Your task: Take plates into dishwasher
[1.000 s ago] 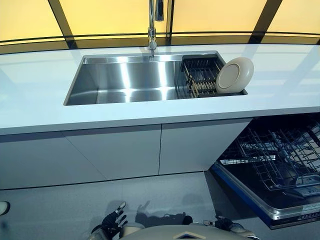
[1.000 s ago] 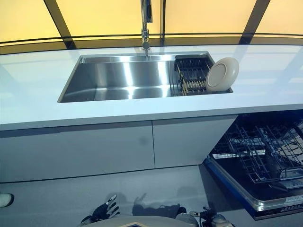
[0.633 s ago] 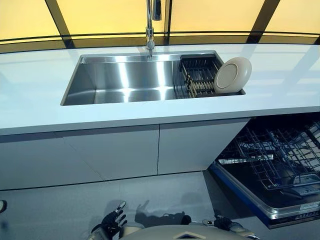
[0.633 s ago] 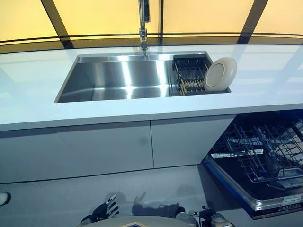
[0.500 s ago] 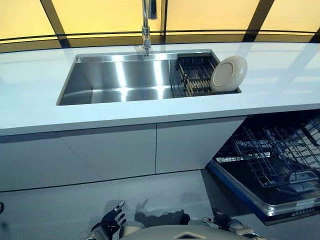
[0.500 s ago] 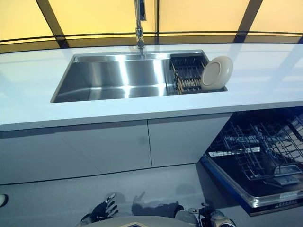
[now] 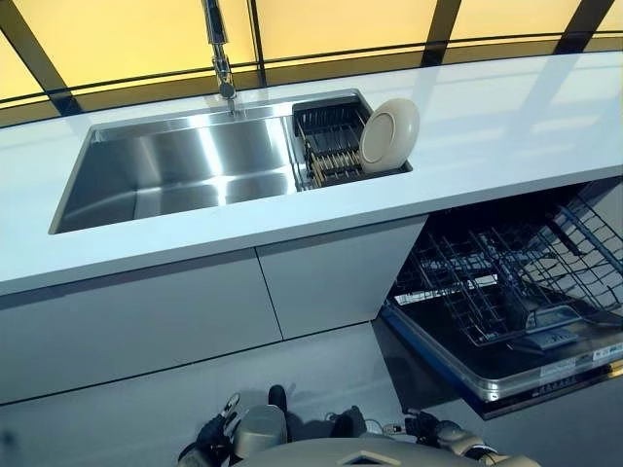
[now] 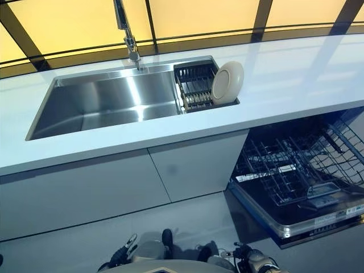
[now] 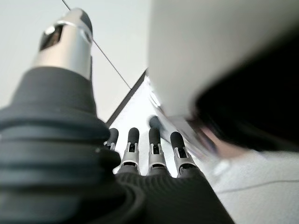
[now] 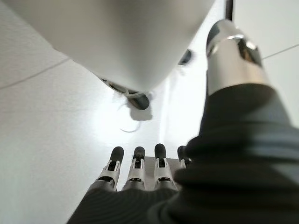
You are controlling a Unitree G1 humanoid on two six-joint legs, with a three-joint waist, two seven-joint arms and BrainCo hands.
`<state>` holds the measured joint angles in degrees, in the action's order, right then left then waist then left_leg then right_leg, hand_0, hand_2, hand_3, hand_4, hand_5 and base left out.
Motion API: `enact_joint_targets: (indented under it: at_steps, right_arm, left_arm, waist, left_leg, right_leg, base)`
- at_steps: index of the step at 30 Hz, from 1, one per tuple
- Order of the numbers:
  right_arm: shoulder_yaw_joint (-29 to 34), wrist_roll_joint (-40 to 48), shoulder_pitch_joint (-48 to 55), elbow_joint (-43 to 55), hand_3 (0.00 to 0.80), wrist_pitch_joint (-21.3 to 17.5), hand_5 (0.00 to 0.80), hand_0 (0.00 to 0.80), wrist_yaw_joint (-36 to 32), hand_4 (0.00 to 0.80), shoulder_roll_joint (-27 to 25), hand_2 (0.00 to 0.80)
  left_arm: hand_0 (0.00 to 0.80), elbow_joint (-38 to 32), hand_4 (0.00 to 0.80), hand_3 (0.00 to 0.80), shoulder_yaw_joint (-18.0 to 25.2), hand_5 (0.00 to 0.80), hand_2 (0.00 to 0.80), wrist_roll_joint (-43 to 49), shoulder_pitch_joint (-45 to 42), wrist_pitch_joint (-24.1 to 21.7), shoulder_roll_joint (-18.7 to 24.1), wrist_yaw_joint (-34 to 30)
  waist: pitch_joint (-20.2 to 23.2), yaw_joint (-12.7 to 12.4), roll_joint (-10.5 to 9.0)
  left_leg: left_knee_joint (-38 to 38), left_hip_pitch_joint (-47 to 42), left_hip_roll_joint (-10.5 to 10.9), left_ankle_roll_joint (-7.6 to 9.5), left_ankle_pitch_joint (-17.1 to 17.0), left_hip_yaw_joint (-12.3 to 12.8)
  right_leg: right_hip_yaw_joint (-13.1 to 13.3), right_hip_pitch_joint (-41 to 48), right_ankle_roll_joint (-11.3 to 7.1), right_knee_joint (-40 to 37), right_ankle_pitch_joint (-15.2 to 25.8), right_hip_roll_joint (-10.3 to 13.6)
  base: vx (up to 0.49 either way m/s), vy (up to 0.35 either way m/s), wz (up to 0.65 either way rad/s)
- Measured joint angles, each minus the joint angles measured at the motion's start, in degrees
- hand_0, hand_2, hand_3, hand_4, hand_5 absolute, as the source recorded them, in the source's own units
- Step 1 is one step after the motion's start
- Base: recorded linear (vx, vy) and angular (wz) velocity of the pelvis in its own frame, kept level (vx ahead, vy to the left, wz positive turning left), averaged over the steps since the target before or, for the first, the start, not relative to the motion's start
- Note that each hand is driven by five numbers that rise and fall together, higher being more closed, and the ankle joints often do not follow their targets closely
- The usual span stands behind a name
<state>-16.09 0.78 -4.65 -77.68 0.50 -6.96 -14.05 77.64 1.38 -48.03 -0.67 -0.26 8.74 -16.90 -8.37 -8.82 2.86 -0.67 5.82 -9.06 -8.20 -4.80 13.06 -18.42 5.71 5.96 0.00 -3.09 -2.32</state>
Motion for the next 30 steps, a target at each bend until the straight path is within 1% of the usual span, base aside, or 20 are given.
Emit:
enact_joint_targets:
  at_steps: [1,2,3,4,6,7,8,9,12,15,17,18,20,22,24,25,26,28,29,30]
  right_arm:
    - [-0.08,0.02,0.11,0.2,0.0,0.08,0.0,0.0,0.43,0.0,-0.23,0.0]
    - [-0.1,0.01,-0.15,0.57,0.0,0.17,0.0,0.0,0.44,0.0,-0.11,0.0]
    - [-0.13,-0.01,0.07,0.85,0.0,0.37,0.0,0.0,0.43,0.0,-0.07,0.0]
    - [-0.04,-0.04,0.48,0.79,0.0,0.8,0.0,0.0,0.36,0.0,-0.22,0.0]
    - [0.7,-0.05,2.06,0.57,0.0,1.13,0.0,0.0,0.25,0.0,-0.36,0.0]
    - [0.72,-0.09,2.41,0.59,0.0,0.94,0.0,0.0,0.11,0.0,-0.24,0.0]
    - [0.64,-0.27,2.44,0.94,0.0,0.61,0.0,0.0,-0.66,0.0,0.3,0.0]
    - [0.66,-0.71,2.41,1.04,0.0,0.22,0.0,0.0,-1.33,0.0,0.75,0.0]
    - [0.64,-0.76,1.28,1.68,0.0,-0.29,0.0,0.0,-2.98,0.0,2.25,0.0]
    - [0.36,-0.71,0.51,2.56,0.0,-0.67,0.0,0.0,-3.84,0.0,2.77,0.0]
    - [0.36,-0.65,0.43,2.76,0.0,-1.45,0.0,0.0,-4.04,0.0,2.77,0.0]
    - [0.27,-0.59,0.35,3.16,0.0,-1.61,0.0,0.0,-4.04,0.0,2.82,0.0]
    - [-0.32,-0.22,0.5,3.75,0.0,-1.9,0.0,0.0,-4.15,0.0,2.92,0.0]
    - [-0.37,0.26,0.42,4.98,0.0,-2.77,0.0,0.0,-4.18,0.0,2.89,0.0]
    - [-0.37,1.91,0.25,5.96,0.0,-4.21,0.0,0.0,-4.68,0.0,2.86,0.0]
    - [-0.37,2.56,0.2,6.63,0.0,-4.83,0.0,0.0,-4.99,0.0,2.86,0.0]
    - [-0.37,3.35,0.23,7.23,0.0,-5.28,0.0,0.0,-5.19,0.0,2.87,0.0]
    - [-0.38,4.68,0.34,7.51,0.0,-6.35,0.0,0.0,-5.19,0.0,2.85,0.0]
    - [-0.43,5.88,0.5,7.51,0.0,-6.81,0.0,0.0,-5.17,0.0,2.92,0.0]
    - [-0.41,6.99,0.77,7.57,0.0,-7.15,0.0,0.0,-5.11,0.0,2.98,0.0]
  left_arm:
    - [0.0,0.65,0.0,0.0,0.17,0.0,0.0,0.03,-0.08,0.21,0.57,-0.2]
    - [0.0,0.59,0.0,0.0,0.34,0.0,0.0,0.03,-0.09,0.24,1.09,-0.21]
    - [0.0,0.54,0.0,0.0,0.47,0.0,0.0,0.02,-0.07,0.21,1.38,-0.21]
    - [0.0,0.56,0.0,0.0,0.33,0.0,0.0,0.19,-0.07,0.26,1.36,0.22]
    - [0.0,0.36,0.0,0.0,0.35,0.0,0.0,0.13,-0.43,0.3,1.22,0.64]
    - [0.0,-0.34,0.0,0.0,0.37,0.0,0.0,0.01,-0.2,0.13,1.44,0.62]
    - [0.0,-1.55,0.0,0.0,0.34,0.0,0.0,-0.06,0.41,-0.18,2.08,0.58]
    - [0.0,-2.52,0.0,0.0,0.33,0.0,0.0,-0.07,0.92,-0.17,2.44,0.58]
    - [0.0,-4.3,0.0,0.0,0.18,0.0,0.0,-0.08,2.72,-0.14,3.01,0.53]
    - [0.0,-4.33,0.0,0.0,-0.07,0.0,0.0,-0.08,3.57,-0.04,3.24,0.57]
    - [0.0,-4.06,0.0,0.0,-0.17,0.0,0.0,-0.07,3.32,0.13,3.47,0.66]
    - [0.0,-4.02,0.0,0.0,-0.2,0.0,0.0,-0.06,3.0,0.5,3.89,0.84]
    - [0.0,-4.04,0.0,0.0,-0.35,0.0,0.0,-0.05,2.72,0.99,4.85,1.38]
    - [0.0,-4.07,0.0,0.0,-1.13,0.0,0.0,-0.05,2.35,0.99,5.44,2.04]
    - [0.0,-4.08,0.0,0.0,-1.52,0.0,0.0,-0.05,2.21,0.99,5.45,2.74]
    - [0.0,-4.04,0.0,0.0,-1.58,0.0,0.0,-0.06,2.11,0.99,5.45,2.92]
    - [0.0,-4.03,0.0,0.0,-1.85,0.0,0.0,-0.08,1.79,0.98,5.49,2.95]
    - [0.0,-4.06,0.0,0.0,-1.9,0.0,0.0,-0.17,1.42,0.93,5.5,2.96]
    - [0.0,-4.1,0.0,0.0,-1.93,0.0,0.0,-0.27,1.23,0.94,5.74,2.94]
    - [0.0,-4.18,0.0,0.0,-1.9,0.0,0.0,-0.33,1.26,0.86,6.25,2.95]
  waist:
    - [0.05,-0.74,-1.31]
    - [-0.15,-0.8,-2.87]
    - [-0.2,-0.45,-3.89]
    - [-0.21,0.2,-3.92]
    - [0.49,0.93,-2.82]
    - [0.78,1.07,-3.03]
    - [1.27,1.23,-4.46]
    - [1.71,1.21,-5.19]
    - [2.24,0.78,-5.74]
    - [2.51,0.62,-5.6]
    - [2.98,0.03,-5.52]
    - [3.01,0.08,-5.66]
    - [3.25,0.25,-6.5]
    - [3.38,0.25,-6.9]
    - [3.31,0.62,-6.72]
    - [3.18,1.29,-6.54]
    - [3.11,1.94,-6.46]
    - [3.04,3.07,-6.8]
    - [3.22,3.35,-7.34]
    - [3.36,3.36,-8.22]
  left_leg:
    - [3.62,1.67,-0.29,0.53,-0.28,1.61]
    - [5.76,1.91,0.44,0.59,-0.26,2.49]
    - [6.36,1.37,1.49,0.65,-0.26,2.73]
    - [5.8,0.01,1.99,0.96,-0.46,2.74]
    - [2.61,-3.75,2.69,3.47,-2.53,2.82]
    - [0.95,-5.62,3.57,6.35,-1.73,3.22]
    - [-0.11,-7.03,5.44,7.07,-1.34,3.12]
    - [-0.38,-7.36,6.57,7.73,-0.77,2.76]
    - [-0.57,-8.41,8.46,8.84,0.93,1.82]
    - [-1.26,-9.97,9.18,9.56,2.03,0.8]
    - [-2.75,-11.14,9.35,10.15,2.66,0.74]
    - [-3.24,-11.23,9.46,10.5,2.63,0.27]
    - [-4.18,-12.15,9.75,11.35,2.28,-0.75]
    - [-4.18,-11.95,9.67,11.46,2.55,-0.62]
    - [-4.22,-12.15,9.22,11.35,2.88,-0.58]
    - [-4.43,-12.03,8.86,11.23,2.96,-0.53]
    - [-4.46,-12.07,8.61,11.03,3.08,-0.43]
    - [-4.52,-11.96,8.51,10.38,3.49,-0.31]
    - [-4.44,-12.09,8.54,9.4,3.5,-0.45]
    - [-4.45,-12.36,8.64,8.12,3.61,-0.48]
  right_leg:
    - [-0.42,0.26,-0.22,0.26,-0.32,1.19]
    - [-1.05,0.51,-0.71,0.11,-0.57,2.93]
    - [-1.14,1.47,-1.87,-0.06,-1.0,3.97]
    - [-1.37,2.79,-2.74,-0.25,-1.24,4.35]
    - [-1.67,5.08,-4.84,0.34,-2.42,4.25]
    - [-1.67,5.66,-6.13,1.6,-3.58,4.85]
    - [-0.99,5.67,-7.39,3.03,-4.82,6.48]
    - [-0.75,5.87,-7.93,3.73,-5.29,7.46]
    - [0.06,5.94,-8.14,6.47,-5.92,9.11]
    - [0.69,4.88,-8.72,11.59,-6.31,10.36]
    - [1.58,1.87,-9.07,19.08,-6.46,11.31]
    - [2.89,-0.48,-9.38,24.44,-6.41,12.04]
    - [4.77,-4.28,-10.69,30.61,-6.69,13.33]
    - [4.63,-5.89,-10.99,28.24,-6.87,13.45]
    - [3.0,-6.85,-11.32,19.66,-6.61,13.59]
    - [2.59,-7.1,-12.41,14.89,-5.48,13.66]
    - [2.11,-7.63,-13.41,10.64,-3.31,14.21]
    - [2.0,-8.33,-15.12,5.57,1.6,15.7]
    - [1.96,-8.21,-15.86,4.2,3.37,16.35]
    - [1.58,-8.03,-15.0,3.64,6.58,16.66]
  base:
    - [0.252,0.282,-0.38]
    - [0.264,0.278,-0.54]
    - [0.243,0.227,-0.22]
    - [0.303,0.286,0.01]
    - [0.217,0.215,0.11]
    - [0.285,0.291,0.15]
    - [0.341,0.346,0.24]
    - [0.289,0.303,0.34]
    - [0.198,0.267,0.23]
    - [0.119,0.198,0.16]
    - [0.116,0.15,0.06]
    - [0.089,0.064,0.2]
    - [0.08,-0.02,0.27]
    - [0.073,-0.121,0.07]
    - [0.058,-0.158,-0.06]
    - [0.042,-0.146,-0.07]
    - [0.093,-0.129,-0.06]
    - [0.043,-0.145,0.0]
    - [0.017,-0.199,0.1]
    - [0.09,-0.197,0.18]
